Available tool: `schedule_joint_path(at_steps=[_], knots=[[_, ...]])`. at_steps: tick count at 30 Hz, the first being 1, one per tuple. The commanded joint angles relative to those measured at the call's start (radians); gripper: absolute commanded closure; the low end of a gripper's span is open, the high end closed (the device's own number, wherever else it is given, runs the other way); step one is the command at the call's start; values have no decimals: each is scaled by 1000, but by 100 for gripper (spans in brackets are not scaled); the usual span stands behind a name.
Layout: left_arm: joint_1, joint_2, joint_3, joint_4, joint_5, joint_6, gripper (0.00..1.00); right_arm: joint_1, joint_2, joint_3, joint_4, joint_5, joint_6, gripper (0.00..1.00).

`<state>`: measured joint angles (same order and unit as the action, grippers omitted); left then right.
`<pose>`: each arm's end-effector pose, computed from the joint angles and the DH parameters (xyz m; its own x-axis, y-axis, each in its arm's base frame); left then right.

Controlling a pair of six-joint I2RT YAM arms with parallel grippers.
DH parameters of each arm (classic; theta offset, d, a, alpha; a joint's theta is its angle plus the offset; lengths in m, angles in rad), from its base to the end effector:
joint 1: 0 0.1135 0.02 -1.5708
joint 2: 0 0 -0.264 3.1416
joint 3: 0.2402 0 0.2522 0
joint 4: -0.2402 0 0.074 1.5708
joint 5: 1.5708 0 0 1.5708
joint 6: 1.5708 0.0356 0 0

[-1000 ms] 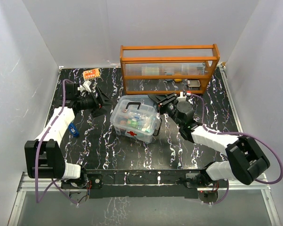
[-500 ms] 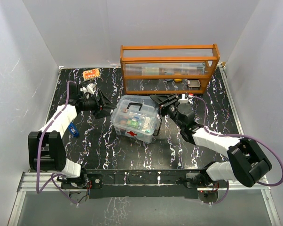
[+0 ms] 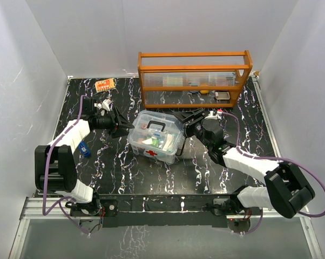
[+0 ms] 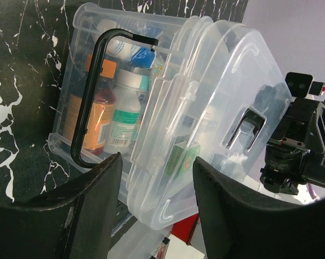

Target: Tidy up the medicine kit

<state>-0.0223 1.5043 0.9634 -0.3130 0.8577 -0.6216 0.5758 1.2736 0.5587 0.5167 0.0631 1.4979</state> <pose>0.3066 -0.0338 0.2289 -0.9105 -0.3607 -0.2021 -0.0231 0.5325 -0.8461 0.2314 0.1475 0.2291 -0.5023 0.8606 -0.0838 0.1289 0.1703 0.9769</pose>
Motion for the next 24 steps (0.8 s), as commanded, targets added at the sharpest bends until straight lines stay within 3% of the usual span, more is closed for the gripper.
schedule_joint_path(at_steps=[1,14,24], knots=[[2,2,-6,5,61,-3,48,0,-77,10,-76,65,-41,40],[-1,18,-11,19,64,-15,51,-18,-174,82,-398,149,-176,34],[-11,25,1,16,59,-24,58,-20,-150,241,-703,99,-478,32]])
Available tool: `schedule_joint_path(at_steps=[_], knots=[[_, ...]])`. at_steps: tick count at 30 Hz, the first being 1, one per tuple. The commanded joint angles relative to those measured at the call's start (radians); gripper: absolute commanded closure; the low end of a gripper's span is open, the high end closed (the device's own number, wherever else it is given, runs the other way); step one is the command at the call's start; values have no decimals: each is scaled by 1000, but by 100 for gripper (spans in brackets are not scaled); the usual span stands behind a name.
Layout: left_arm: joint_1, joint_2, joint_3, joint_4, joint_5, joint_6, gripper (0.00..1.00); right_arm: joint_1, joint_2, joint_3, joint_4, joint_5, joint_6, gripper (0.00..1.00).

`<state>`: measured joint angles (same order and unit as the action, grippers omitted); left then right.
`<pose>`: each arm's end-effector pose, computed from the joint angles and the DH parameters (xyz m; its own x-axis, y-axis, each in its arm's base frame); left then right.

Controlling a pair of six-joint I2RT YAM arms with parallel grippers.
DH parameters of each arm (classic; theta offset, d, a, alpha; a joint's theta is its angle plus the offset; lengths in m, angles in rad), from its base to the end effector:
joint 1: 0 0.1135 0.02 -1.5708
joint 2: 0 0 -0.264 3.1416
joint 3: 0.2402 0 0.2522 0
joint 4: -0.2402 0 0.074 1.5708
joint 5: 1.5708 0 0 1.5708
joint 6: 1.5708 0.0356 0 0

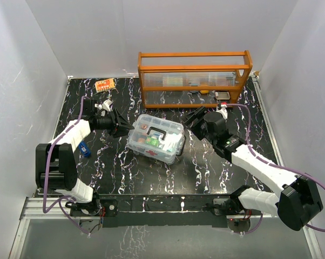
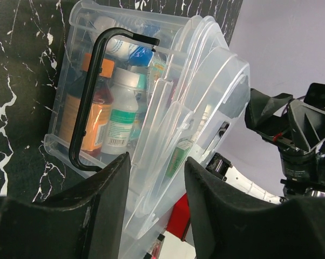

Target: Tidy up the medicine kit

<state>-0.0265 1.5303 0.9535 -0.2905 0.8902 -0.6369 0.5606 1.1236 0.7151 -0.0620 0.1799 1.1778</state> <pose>0.3089 -0.0359 0.2205 -0.9217 -0.3499 -0.1676 -0.0359 0.5070 -0.8612 0.2165 0.1284 0.2599 -0.5055 0.7558 -0.4163 0.2061 0.5742 0.7923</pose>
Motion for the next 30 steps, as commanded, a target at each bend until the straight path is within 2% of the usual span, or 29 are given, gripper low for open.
schedule_joint_path(at_steps=[1,7,11,16,21,30], knots=[[-7,1,10,-8,24,-10,59,-5,-1,90,-137,-39,-183,32],[-7,14,10,0,20,-22,64,-5,-15,96,-196,-195,-298,31],[-8,15,14,4,15,-28,65,-5,-11,90,-250,-245,-302,31],[-7,19,16,5,15,-32,66,-5,4,62,-227,-291,-279,35],[-8,21,16,6,16,-36,66,-4,16,38,-178,-331,-245,44],[-9,5,30,1,39,-37,63,-4,6,22,-165,-317,-160,68]])
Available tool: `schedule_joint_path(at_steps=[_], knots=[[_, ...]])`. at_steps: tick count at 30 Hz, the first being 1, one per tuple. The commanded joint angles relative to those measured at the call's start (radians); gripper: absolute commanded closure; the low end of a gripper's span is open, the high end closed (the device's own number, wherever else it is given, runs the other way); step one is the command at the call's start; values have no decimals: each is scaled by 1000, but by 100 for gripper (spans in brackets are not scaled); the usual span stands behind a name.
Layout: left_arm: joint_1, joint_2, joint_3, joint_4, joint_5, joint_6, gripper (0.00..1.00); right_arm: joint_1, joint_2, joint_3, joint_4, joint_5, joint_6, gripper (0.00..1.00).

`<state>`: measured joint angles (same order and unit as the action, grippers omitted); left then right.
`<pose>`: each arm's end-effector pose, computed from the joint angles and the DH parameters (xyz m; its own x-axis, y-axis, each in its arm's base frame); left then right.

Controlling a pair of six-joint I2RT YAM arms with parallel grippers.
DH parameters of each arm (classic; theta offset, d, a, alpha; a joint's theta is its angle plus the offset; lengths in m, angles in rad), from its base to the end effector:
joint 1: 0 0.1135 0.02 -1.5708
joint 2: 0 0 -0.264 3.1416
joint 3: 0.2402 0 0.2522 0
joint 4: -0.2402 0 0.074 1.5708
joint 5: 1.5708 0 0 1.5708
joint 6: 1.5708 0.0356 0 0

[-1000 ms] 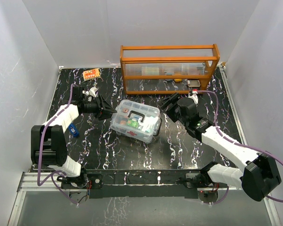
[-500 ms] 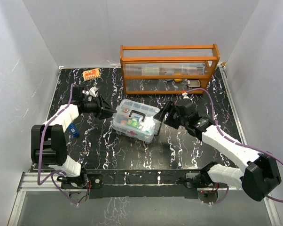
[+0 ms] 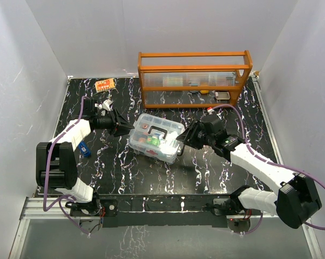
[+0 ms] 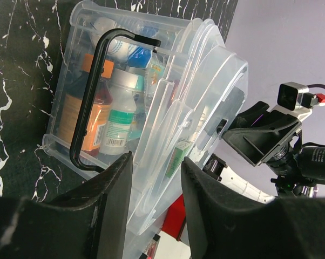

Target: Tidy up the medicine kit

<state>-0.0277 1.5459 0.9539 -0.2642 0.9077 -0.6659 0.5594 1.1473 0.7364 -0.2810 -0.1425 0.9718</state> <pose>0.3121 -0.0367 0.2181 -0.9232 -0.3548 -0.1476 -0.0471 0.4855 -0.8729 0.2043 0.1339 0.2416 -0.8153 0.4541 -0.3593 0.0982 0.7199 0.6871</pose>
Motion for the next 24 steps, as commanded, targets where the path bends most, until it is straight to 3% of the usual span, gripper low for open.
schedule_joint_path(at_steps=[1,14,24], knots=[[-8,-15,33,-27,24,-6,64,-3,-24,2,54,6,60,68],[-8,-53,60,-58,43,-5,69,-3,-60,51,26,31,138,74],[-8,-22,85,-80,21,15,55,-4,-55,35,57,103,184,69]])
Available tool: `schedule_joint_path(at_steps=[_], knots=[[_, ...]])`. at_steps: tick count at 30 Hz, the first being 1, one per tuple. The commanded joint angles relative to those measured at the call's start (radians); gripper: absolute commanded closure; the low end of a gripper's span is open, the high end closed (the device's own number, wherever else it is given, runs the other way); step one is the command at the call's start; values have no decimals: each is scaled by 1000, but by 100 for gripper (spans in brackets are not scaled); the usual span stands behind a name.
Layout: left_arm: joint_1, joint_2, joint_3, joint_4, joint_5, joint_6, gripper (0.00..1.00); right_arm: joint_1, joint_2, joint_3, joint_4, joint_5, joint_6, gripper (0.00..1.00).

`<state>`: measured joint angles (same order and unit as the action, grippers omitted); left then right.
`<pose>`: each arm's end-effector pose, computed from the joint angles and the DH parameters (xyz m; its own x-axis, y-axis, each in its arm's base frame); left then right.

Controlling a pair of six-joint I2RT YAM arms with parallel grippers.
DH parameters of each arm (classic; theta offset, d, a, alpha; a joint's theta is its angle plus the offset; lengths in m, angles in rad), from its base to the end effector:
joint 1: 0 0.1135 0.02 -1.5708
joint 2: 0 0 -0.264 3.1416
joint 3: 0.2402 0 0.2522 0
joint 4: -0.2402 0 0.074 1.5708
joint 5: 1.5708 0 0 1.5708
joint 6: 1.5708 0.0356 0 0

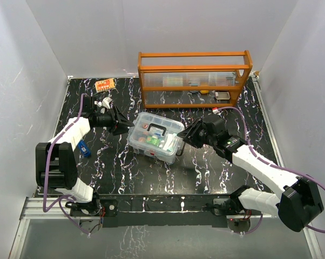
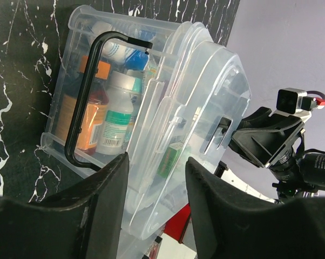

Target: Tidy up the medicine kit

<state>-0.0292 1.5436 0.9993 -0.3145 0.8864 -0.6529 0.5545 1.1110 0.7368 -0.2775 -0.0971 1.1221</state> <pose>0.3156 -0.0368 0.2288 -0.9197 -0.3574 -0.1626 -0.0431 0.5036 -0.8628 0.2020 0.1292 0.2500 -0.7549 0.5873 -0.2919 0.2089 0.6372 0.7419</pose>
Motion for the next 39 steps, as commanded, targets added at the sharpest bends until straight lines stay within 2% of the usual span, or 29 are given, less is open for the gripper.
schedule_joint_path(at_steps=[1,13,21,30,39], knots=[[-7,-17,39,-27,42,1,54,2,-19,36,44,71,38,69],[-8,47,65,-4,66,8,59,2,-18,22,-14,151,36,66],[-26,84,93,-1,51,4,61,2,-7,18,-14,152,30,59],[-28,89,93,-28,25,31,59,2,-7,19,-55,170,-6,53],[-28,89,79,-68,-6,69,59,2,43,50,-39,95,-102,48]])
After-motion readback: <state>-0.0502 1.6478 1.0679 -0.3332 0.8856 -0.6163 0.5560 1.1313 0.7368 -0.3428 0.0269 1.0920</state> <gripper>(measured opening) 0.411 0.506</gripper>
